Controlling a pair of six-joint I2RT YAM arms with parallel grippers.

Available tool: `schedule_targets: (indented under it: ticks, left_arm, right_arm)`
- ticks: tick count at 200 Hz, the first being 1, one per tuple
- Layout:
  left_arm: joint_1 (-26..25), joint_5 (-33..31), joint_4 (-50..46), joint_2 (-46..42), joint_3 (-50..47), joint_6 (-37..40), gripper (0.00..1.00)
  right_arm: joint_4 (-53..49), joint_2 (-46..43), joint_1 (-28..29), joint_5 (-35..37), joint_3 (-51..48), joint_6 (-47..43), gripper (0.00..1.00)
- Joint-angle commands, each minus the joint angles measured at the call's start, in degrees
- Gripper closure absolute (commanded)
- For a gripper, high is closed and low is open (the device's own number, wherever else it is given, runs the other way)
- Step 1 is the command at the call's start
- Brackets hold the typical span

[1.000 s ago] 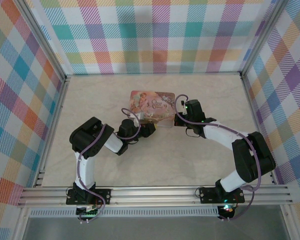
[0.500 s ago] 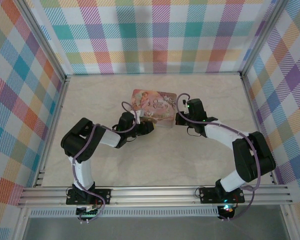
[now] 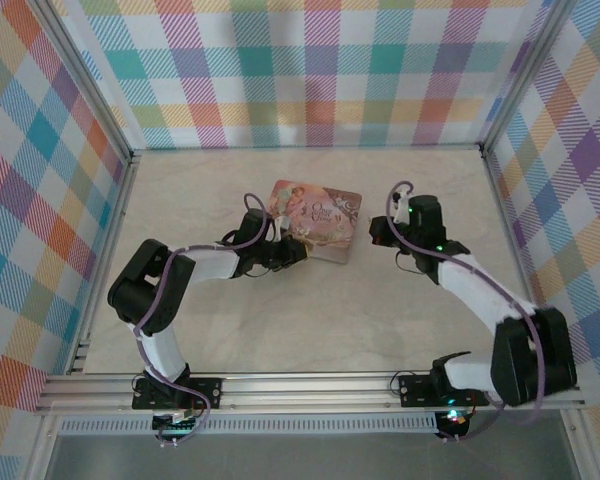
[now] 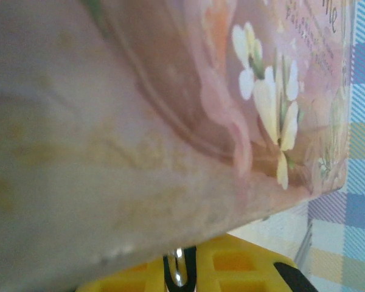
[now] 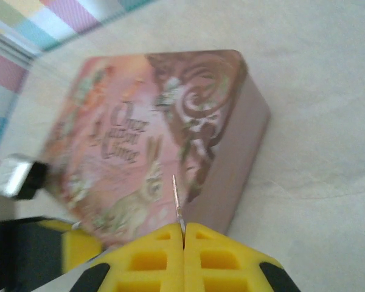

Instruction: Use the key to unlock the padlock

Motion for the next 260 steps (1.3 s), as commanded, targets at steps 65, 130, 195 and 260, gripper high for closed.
schedule_targets:
  ticks: [65,130,195,260]
  left_arm:
    - [-1.08,5.58,4.93,-2.10,6.29,-9.82,0.86]
    - [-1.88,6.41,8.86,-1.68,5.90,-11.26,0.85]
    - [-1.88,7.10,12.43,-1.56,4.26,-12.42,0.85]
    - [-1.97,10.15,17.69,-0.76,3.44,-14.47,0.85]
  right_arm:
    - [26.39,-11.04,0.15,-28.83,-17.23,25.43,1.00]
    - [46.87,1.66,2.78,-29.22,-21.39,37.29,1.00]
    - [59.23,17.55,4.65,-31.08,-17.44,44.88,1.00]
    - [71.61,28.81,4.88,-31.26,-15.33,51.22,1.00]
